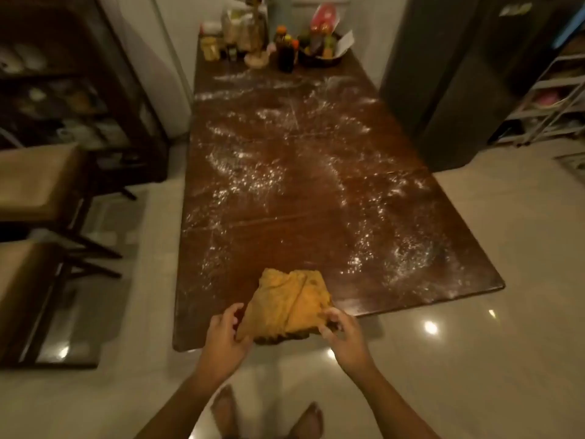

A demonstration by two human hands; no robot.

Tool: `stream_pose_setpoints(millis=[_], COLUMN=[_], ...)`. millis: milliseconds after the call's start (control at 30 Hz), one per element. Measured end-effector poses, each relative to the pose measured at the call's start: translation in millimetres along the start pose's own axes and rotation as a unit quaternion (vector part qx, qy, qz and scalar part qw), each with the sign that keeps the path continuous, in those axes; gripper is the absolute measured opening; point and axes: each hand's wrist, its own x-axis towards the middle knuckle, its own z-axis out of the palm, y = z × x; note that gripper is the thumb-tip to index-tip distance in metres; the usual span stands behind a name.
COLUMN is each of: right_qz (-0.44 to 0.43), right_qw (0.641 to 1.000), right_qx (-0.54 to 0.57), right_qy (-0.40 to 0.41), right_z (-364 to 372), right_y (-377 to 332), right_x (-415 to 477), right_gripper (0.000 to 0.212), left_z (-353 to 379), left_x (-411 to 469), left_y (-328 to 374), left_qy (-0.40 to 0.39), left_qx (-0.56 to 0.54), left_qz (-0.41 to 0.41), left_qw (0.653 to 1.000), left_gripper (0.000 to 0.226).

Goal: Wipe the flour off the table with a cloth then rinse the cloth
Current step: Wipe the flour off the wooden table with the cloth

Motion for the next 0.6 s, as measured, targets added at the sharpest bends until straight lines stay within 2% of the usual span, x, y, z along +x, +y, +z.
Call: stream_pose_setpoints(millis=[100, 167, 467, 600], right_qz=[0.02, 0.041, 0.033, 0.051], right_qw=[0.999, 0.998, 0.997, 0.997], right_qx=[-0.039, -0.036, -0.046, -0.021], right_qy=[-0.012, -0.026, -0.058, -0.053], right_z=[10.0, 15.2, 20.2, 17.2], right_y=[17.2, 17.1, 32.6, 33.0], right_x=[-4.0, -3.2, -5.6, -9.7], right_gripper=[0.052, 0.053, 0.06, 0.063], left_z=[13.5, 23.9, 39.1, 38.5], left_x=[-19.1, -28.2, -13.7, -8.0], left_y=[-18.7, -24.6, -12.7, -18.6], left_qy=[-0.035, -0.056, 0.073, 0.066], left_qx=[0.021, 0.019, 0.039, 0.037], left_qz=[-0.009, -0.002, -0.073, -0.113], left_qw=[0.999, 0.998, 0.994, 0.991], left_gripper=[0.071, 0.079, 0.085, 0.092])
